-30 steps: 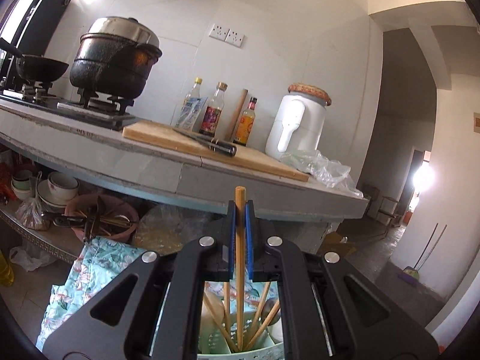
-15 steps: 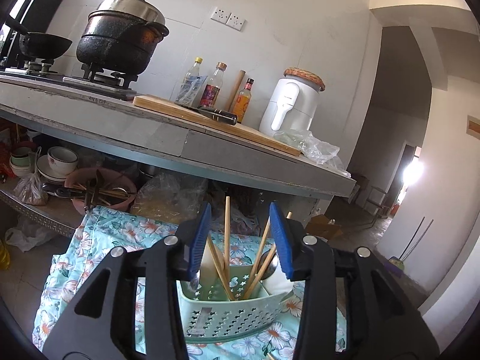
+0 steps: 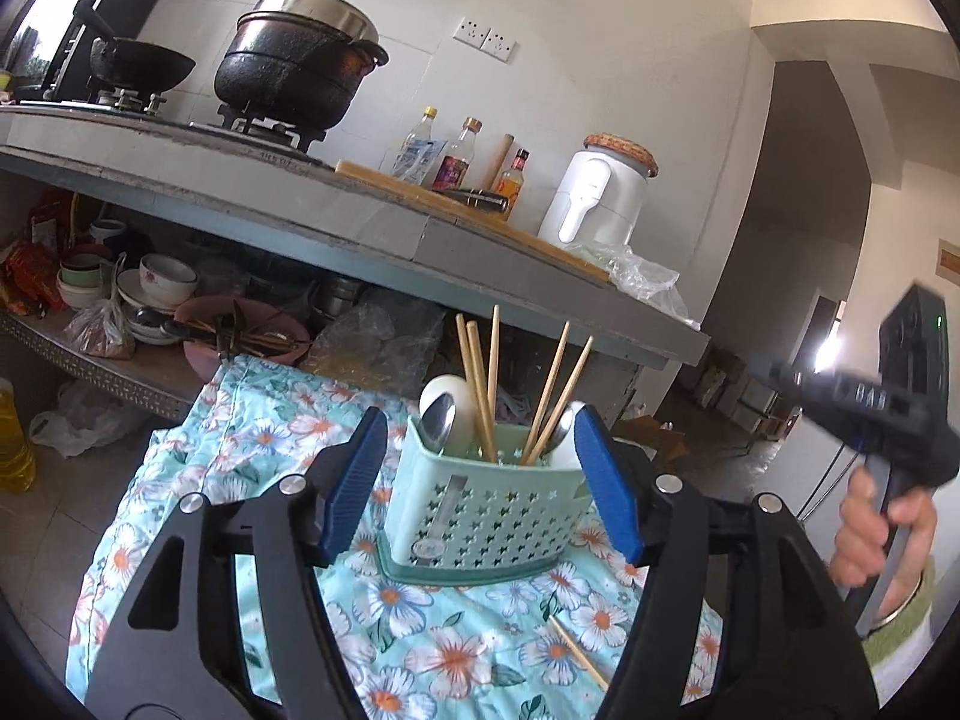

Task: Organize utensils
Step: 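Carry the chopstick upright over the holder with the right gripper while the left gripper withdraws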

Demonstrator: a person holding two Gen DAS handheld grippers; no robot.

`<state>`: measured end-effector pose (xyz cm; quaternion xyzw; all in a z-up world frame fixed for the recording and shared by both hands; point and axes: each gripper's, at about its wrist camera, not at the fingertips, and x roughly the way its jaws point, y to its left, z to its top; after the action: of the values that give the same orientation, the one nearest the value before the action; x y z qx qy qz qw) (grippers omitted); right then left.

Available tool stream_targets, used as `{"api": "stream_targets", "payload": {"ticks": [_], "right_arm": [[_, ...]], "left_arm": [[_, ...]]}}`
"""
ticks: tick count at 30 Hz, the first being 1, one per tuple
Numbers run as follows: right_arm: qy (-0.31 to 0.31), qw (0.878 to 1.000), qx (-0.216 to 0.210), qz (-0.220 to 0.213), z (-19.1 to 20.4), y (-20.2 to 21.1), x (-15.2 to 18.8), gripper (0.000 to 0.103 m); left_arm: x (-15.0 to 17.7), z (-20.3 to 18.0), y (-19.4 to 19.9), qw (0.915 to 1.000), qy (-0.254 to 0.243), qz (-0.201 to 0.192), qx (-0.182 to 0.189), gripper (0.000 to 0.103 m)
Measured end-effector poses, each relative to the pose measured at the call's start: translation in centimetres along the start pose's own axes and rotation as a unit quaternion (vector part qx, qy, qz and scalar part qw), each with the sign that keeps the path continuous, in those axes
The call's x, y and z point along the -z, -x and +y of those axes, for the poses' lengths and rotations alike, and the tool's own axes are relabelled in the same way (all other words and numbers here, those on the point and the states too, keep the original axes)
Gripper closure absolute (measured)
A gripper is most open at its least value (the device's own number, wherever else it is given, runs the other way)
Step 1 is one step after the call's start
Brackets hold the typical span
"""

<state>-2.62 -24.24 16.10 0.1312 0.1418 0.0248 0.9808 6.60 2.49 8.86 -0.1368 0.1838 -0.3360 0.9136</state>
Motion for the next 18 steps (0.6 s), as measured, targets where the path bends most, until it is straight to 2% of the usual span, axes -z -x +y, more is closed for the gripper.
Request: {"api": "stream_targets", "payload": {"ticks": [2, 4, 7, 9, 10, 11, 12, 13, 15, 17, 18], "right_arm": [[0.005, 1.0, -0.009, -0.011, 0.8, -1.1, -1.5, 0.101], [0.011, 1.0, -0.017, -0.001, 1.6, -2.5, -2.2, 0.101], [0.027, 0.998, -0.018, 0.055, 2.5, -5.2, -1.2, 0.101], [0.045, 0.991, -0.021, 0.125, 2.6, -7.5, 0.8, 0.099], [0.046, 0.986, -0.012, 0.159, 2.4, -8.5, 2.4, 0.093], [0.05, 0.977, -0.002, 0.206, 2.0, -9.7, 4.4, 0.087], [0.048, 0.967, 0.007, 0.249, 1.4, -10.8, 6.5, 0.074], [0.038, 0.957, 0.017, 0.287, 0.5, -11.7, 8.6, 0.071], [0.023, 0.929, 0.049, 0.367, -1.7, -13.5, 13.5, 0.071], [0.014, 0.906, 0.089, 0.413, -3.6, -14.4, 17.1, 0.071], [0.005, 0.899, 0.093, 0.427, -4.3, -14.6, 18.5, 0.071]], "left_arm": [[1.2, 0.7, 0.0, 0.9998, 0.011, 0.013, -0.005, 0.041], [2.2, 1.4, -0.1, 0.9993, 0.025, 0.026, -0.012, 0.041], [4.1, 2.5, -0.1, 0.9977, 0.039, 0.051, -0.021, 0.041], [5.3, 2.9, -0.2, 0.9965, 0.037, 0.07, -0.028, 0.041], [6.0, 3.2, -0.4, 0.9951, 0.038, 0.086, -0.031, 0.041], [6.7, 3.4, -0.7, 0.9934, 0.04, 0.103, -0.032, 0.041], [7.5, 3.5, -1.0, 0.9913, 0.04, 0.121, -0.031, 0.041], [8.3, 3.6, -1.3, 0.9888, 0.039, 0.141, -0.032, 0.041], [10.0, 3.8, -2.0, 0.9831, 0.032, 0.177, -0.034, 0.041], [11.4, 3.8, -2.6, 0.977, 0.025, 0.209, -0.035, 0.041], [11.9, 3.8, -2.7, 0.975, 0.023, 0.218, -0.035, 0.04]]}}
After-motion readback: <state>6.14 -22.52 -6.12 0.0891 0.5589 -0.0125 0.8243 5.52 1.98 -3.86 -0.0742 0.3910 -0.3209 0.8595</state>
